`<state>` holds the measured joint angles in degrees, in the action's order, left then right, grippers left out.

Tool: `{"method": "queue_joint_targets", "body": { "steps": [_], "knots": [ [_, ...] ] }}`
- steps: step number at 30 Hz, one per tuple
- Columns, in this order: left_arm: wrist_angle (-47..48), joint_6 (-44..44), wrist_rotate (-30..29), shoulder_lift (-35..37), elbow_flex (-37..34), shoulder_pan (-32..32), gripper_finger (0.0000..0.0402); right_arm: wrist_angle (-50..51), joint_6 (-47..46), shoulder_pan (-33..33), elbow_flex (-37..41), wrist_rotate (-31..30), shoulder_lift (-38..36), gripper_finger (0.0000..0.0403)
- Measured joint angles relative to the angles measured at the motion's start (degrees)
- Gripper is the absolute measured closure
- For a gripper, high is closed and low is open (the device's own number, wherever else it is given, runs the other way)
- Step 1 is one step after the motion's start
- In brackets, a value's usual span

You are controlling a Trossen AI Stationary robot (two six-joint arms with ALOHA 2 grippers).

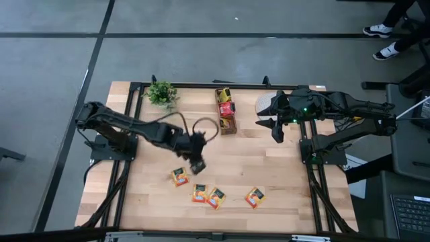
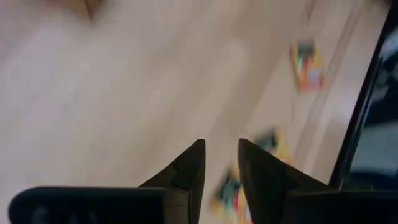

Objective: Pick & Place Tea
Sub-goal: Put the orange tea bag into the left section of the wooden organizer

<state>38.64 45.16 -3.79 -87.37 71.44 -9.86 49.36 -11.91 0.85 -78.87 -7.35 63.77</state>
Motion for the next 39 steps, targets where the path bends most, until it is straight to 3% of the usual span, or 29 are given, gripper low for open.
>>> {"method": "queue_joint_targets", "body": {
  "steps": [4,11,14,19,27,39],
  "knots": [
    [7.0,1.3,2.3,-0.2,0.0,-4.8,0.0281,0.0,-2.2,0.0,0.0,0.0,0.0,0.0238],
    [16.0,4.0,1.7,-0.4,0.0,-12.5,0.0195,0.0,-4.5,0.0,0.0,0.0,0.8,0.0238],
    [19.9,11.4,0.1,-0.3,0.0,-14.8,0.0174,0.0,-5.6,0.0,0.0,-0.1,1.6,0.0238],
    [25.3,26.5,-1.3,-0.4,0.0,-16.9,0.0167,0.0,-5.7,0.0,0.0,0.0,3.9,0.0238],
    [23.9,42.4,-2.2,-0.7,-6.4,-18.1,0.0167,0.0,-5.8,0.0,0.0,2.7,8.0,0.0238],
    [16.5,43.6,-2.7,-3.6,-13.4,-17.3,0.0167,-0.3,-6.5,0.0,0.0,2.5,9.4,0.0238]
  ]
}}
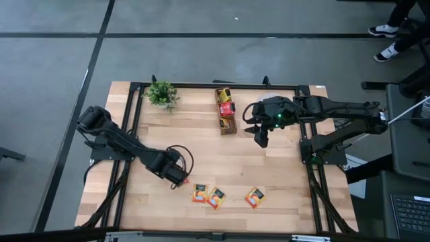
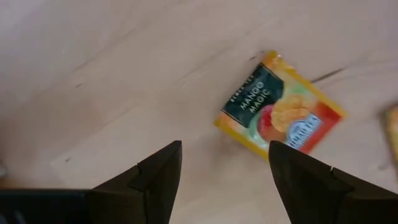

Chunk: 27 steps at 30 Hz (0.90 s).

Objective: Pick & Place Tea
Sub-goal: Put the orange tea bag into the left section of the wooden organizer

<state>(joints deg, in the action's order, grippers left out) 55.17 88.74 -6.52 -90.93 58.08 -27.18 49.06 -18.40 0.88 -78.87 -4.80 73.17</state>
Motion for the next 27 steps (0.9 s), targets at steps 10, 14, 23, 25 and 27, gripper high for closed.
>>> {"method": "queue_joint_targets", "body": {
  "steps": [10,14,23,25,27],
  "knots": [
    [-5.9,-0.4,1.1,-4.8,-2.5,0.1,0.0167,-0.1,-1.0,0.0,0.0,0.0,0.0,0.0238],
    [-6.2,-0.9,1.2,-6.0,-2.5,0.4,0.0168,-0.3,-1.0,0.0,0.0,0.0,0.0,0.0238],
    [-6.5,-1.0,1.5,-6.8,-2.6,1.7,0.0167,-0.4,-1.0,0.0,0.0,0.3,0.0,0.0238],
    [-6.5,-1.0,1.8,-6.8,-2.6,1.9,0.0169,-0.4,-1.0,0.0,0.0,0.3,0.0,0.0238],
    [-6.5,-1.0,2.0,-6.8,-2.6,1.9,0.0169,-0.4,-0.9,0.0,0.0,0.4,0.0,0.0238]
  ]
}}
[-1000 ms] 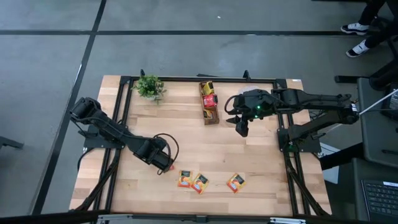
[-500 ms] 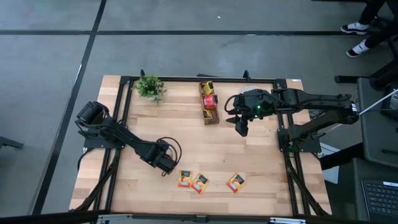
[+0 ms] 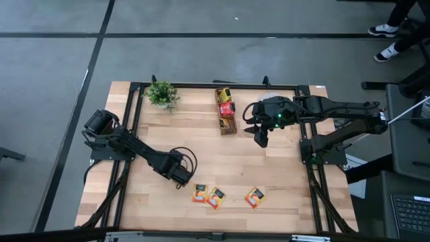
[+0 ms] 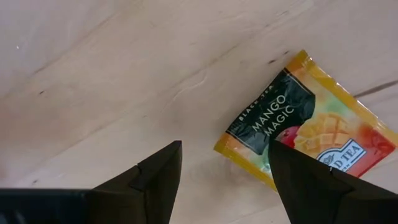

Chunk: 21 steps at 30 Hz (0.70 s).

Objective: Pick & Place Tea
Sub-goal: Put the orange tea bag into the left section of the wooden organizer

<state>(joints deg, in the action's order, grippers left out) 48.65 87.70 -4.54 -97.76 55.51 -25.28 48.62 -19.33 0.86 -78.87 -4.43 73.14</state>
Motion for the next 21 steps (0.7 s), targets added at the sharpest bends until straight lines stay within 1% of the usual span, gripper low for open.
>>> {"method": "queue_joint_targets", "body": {
  "steps": [7,14,21],
  "knots": [
    [0.4,-0.4,0.1,0.0,0.0,0.0,0.0167,0.0,0.0,0.0,0.0,0.0,0.0,0.0238],
    [0.2,-0.5,-1.8,0.0,0.0,0.1,0.0169,-0.1,0.1,0.0,0.0,0.0,0.0,0.0238],
    [-0.1,-2.0,-1.3,-0.2,0.0,0.4,0.0167,-0.1,0.1,0.0,0.0,0.0,0.0,0.0238]
  ]
}}
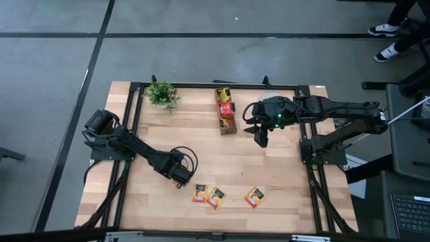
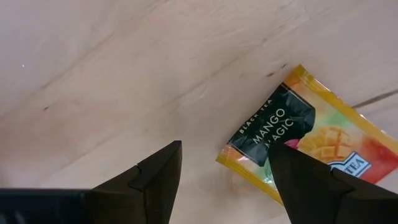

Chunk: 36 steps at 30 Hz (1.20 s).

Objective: Pick & Place Tea
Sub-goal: Put the orange tea bag into the left section of the wooden organizer

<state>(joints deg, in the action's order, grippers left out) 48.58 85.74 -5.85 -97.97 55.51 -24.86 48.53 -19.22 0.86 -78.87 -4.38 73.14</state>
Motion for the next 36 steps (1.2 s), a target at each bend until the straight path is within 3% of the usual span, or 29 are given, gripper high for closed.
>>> {"method": "queue_joint_targets", "body": {
  "steps": [19,36],
  "knots": [
    [-4.5,0.0,4.6,0.2,-2.6,0.3,0.0177,-0.9,0.1,0.0,0.0,0.0,0.0,0.0238],
    [-7.2,-2.7,5.5,0.0,-2.7,0.3,0.0391,-0.9,0.2,0.0,0.0,0.0,0.0,0.0238]
  ]
}}
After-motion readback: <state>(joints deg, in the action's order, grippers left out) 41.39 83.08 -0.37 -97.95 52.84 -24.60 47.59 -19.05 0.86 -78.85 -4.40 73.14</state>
